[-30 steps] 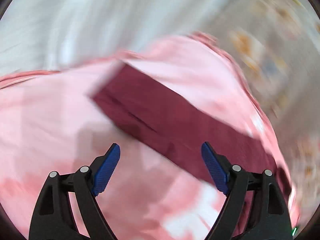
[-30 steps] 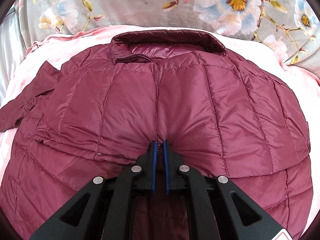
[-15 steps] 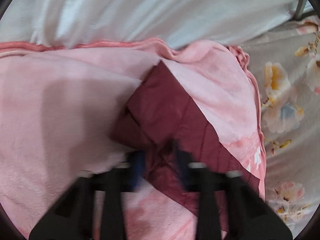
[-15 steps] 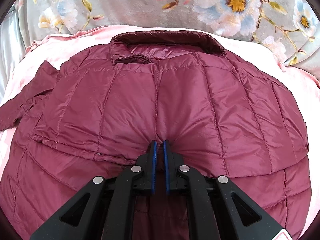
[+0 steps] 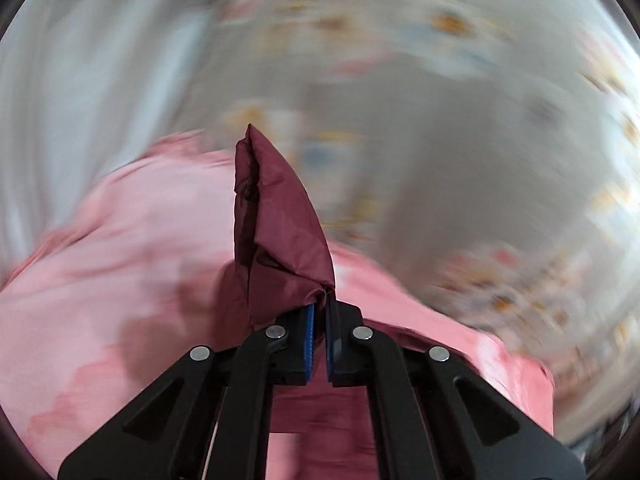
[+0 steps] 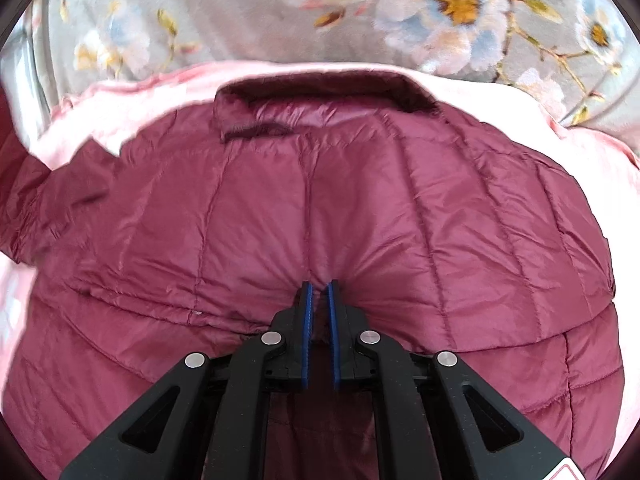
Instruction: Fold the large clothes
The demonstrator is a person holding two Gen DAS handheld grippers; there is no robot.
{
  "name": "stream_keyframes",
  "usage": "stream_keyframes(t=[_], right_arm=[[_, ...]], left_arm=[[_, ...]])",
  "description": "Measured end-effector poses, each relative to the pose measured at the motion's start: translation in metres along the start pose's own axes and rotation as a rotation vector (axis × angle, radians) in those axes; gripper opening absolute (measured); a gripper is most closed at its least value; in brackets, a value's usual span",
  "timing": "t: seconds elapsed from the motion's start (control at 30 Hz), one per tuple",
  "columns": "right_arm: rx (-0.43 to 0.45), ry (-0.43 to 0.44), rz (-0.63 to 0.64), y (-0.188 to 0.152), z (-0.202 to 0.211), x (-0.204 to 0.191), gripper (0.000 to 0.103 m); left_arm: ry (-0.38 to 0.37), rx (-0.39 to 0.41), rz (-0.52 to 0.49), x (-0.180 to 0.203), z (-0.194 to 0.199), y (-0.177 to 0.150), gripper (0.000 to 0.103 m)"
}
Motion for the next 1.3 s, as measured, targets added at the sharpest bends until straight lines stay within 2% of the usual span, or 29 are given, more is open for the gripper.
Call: stream_keyframes(t=[0.07,0.1,0.23,0.37,0.5,0.57,0.67,0.73,0.77,0.8,0.83,0.87,0.9,0.97,1.03,1.1,1.2,1.23,1.3], right_arm=[[0.016,0.043,-0.035,0.004,0.012,0.006,0.009],[0.028,0.06,-0.047,0.005,0.024,0.011,0.01],[0.051,0.098,-0.054,0.005,0.059,0.028,0.01],[0.079,0.095,-0.07,0.009,0.091,0.057,0.011],[0.075,0.074,-0.113,0.007,0.108,0.097,0.011],[0.064,0.064,-0.117,0.003,0.108,0.107,0.012],[0.054,0.045,-0.123,-0.005,0.108,0.118,0.022],[0.046,0.039,-0.126,-0.008,0.105,0.123,0.025],[0.043,0.041,-0.128,-0.008,0.104,0.125,0.027],[0.042,0.043,-0.131,-0.008,0.104,0.126,0.033],[0.043,0.051,-0.137,-0.006,0.103,0.126,0.045],[0.045,0.06,-0.142,-0.004,0.103,0.126,0.051],[0.05,0.073,-0.147,-0.001,0.103,0.125,0.06],[0.055,0.079,-0.154,0.005,0.101,0.122,0.066],[0.046,0.091,-0.171,0.012,0.096,0.118,0.07],[0.016,0.11,-0.205,0.018,0.085,0.117,0.07],[-0.007,0.098,-0.266,0.023,0.072,0.126,0.07],[-0.006,0.082,-0.285,0.023,0.069,0.131,0.07],[-0.011,0.058,-0.331,0.024,0.061,0.142,0.07]], left_arm=[[-0.089,0.002,-0.069,0.061,-0.003,0.005,0.003],[-0.15,-0.005,-0.116,0.104,-0.007,0.005,0.003],[-0.307,-0.066,-0.249,0.223,-0.026,-0.023,0.003],[-0.391,-0.145,-0.297,0.293,-0.054,-0.07,0.003],[-0.41,-0.274,-0.277,0.326,-0.1,-0.128,0.003],[-0.384,-0.324,-0.276,0.329,-0.117,-0.155,0.003],[-0.355,-0.435,-0.273,0.333,-0.152,-0.206,0.005],[-0.343,-0.467,-0.26,0.328,-0.162,-0.229,0.009],[-0.343,-0.468,-0.25,0.326,-0.163,-0.236,0.02],[-0.349,-0.467,-0.235,0.32,-0.163,-0.241,0.029],[-0.361,-0.458,-0.211,0.314,-0.161,-0.244,0.052],[-0.371,-0.444,-0.181,0.307,-0.158,-0.243,0.072],[-0.392,-0.422,-0.136,0.296,-0.15,-0.239,0.076],[-0.424,-0.399,-0.074,0.277,-0.138,-0.232,0.086],[-0.431,-0.383,-0.003,0.249,-0.127,-0.224,0.091],[-0.412,-0.372,0.065,0.217,-0.119,-0.217,0.091],[-0.327,-0.381,0.163,0.153,-0.115,-0.217,0.091],[-0.28,-0.387,0.21,0.122,-0.114,-0.22,0.091],[-0.23,-0.394,0.278,0.086,-0.113,-0.224,0.091]])
Point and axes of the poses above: each gripper's, at about its wrist camera, not at the fingertips, and z roughly against the way its jaws point, x to its right, y to its top, the point moved 7 cm from there along -z, roughly the way its jaws point, and after that the axes turned 12 degrees about -z, right-handed, at the moved point
